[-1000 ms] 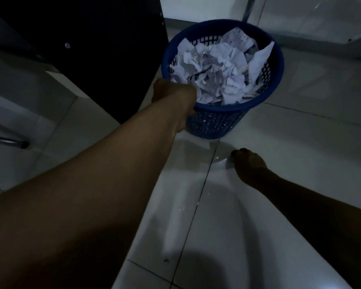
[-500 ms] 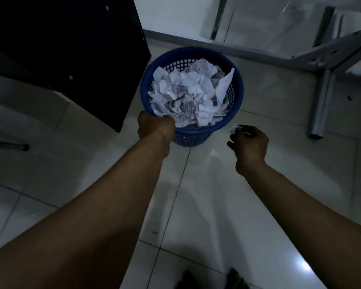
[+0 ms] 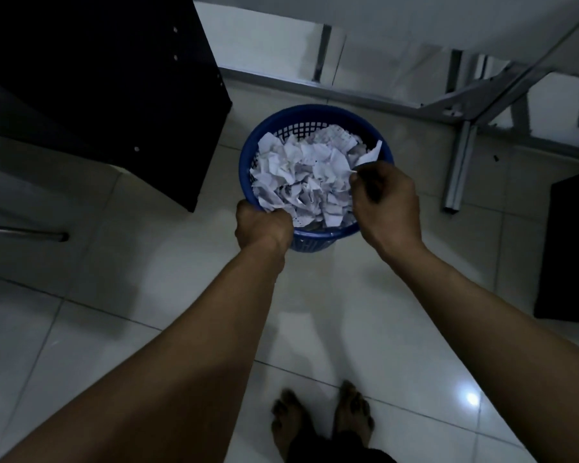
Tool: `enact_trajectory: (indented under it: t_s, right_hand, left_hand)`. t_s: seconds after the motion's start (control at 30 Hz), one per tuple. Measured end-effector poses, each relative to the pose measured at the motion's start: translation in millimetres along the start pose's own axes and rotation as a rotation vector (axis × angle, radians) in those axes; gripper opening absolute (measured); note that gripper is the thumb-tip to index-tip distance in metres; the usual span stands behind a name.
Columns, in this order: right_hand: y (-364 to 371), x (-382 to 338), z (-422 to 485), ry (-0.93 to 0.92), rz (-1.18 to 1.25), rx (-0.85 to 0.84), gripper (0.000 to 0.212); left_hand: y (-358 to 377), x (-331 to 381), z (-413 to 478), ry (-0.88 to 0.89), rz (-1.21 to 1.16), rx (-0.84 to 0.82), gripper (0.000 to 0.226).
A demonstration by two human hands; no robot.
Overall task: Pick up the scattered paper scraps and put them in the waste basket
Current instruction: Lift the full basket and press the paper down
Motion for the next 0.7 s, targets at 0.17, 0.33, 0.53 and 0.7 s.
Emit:
enact_trajectory:
  t_s: [0.17, 0.33, 0.53, 0.7]
  right_hand:
    - [-25.8, -25.8, -7.2, -0.088, -0.187, -0.090, 0.028]
    - [-54.6, -42.1, -21.3, -0.096, -0.212, -0.004, 0.025]
    - [-87.7, -61.6, -28.9, -0.091, -0.253, 0.084, 0.029]
    - [-115.4, -78.3, -23.0, -0.062, -0.319, 0.150, 0.042]
  left_hand:
    - [-2.1, 15.1, -38.7, 0.009, 0.019, -0.036, 0.037]
    - [-8.2, 33.0, -70.7, 0.022, 0.014, -0.055, 0.036]
    - [-14.9, 60.2, -97.4, 0.037, 0.024, -0.062, 0.035]
    - [-8.7, 81.4, -116.2, 0.049, 0.023, -0.080, 0.035]
Point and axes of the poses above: each hand's wrist, its own z-axis towards the middle knuckle, its own y-axis out of the palm, x = y × z, the point moved 3 cm from there along z, towards the middle knuckle
